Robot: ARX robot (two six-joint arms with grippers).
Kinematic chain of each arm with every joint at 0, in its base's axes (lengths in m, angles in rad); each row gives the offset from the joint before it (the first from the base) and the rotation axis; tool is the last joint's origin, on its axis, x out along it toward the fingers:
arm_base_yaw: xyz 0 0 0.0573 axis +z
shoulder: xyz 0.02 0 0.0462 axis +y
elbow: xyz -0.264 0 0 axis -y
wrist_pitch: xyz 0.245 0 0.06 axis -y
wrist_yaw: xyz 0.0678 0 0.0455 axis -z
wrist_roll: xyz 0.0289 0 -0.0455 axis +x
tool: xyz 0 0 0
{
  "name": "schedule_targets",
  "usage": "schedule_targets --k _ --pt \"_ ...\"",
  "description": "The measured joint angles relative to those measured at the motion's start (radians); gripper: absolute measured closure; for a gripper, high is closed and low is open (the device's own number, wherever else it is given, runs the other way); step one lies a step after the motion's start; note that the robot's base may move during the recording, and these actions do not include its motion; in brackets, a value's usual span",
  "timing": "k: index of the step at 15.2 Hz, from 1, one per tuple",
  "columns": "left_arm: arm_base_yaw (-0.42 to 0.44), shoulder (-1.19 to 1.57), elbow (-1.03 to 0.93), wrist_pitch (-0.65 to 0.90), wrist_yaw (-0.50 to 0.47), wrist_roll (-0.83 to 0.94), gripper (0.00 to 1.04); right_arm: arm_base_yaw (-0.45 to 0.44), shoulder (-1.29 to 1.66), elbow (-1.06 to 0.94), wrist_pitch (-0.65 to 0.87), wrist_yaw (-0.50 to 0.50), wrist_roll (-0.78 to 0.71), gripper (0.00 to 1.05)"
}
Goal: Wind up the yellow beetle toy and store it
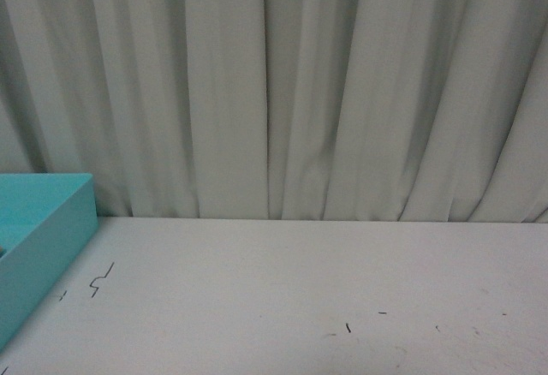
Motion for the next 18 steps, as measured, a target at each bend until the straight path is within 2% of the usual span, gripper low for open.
schedule_targets --k 18 --pt "0.000 0.000 0.000 0.000 0.000 0.000 0.07 0.000 0.000 0.000 0.000 0.000 0.000 0.07"
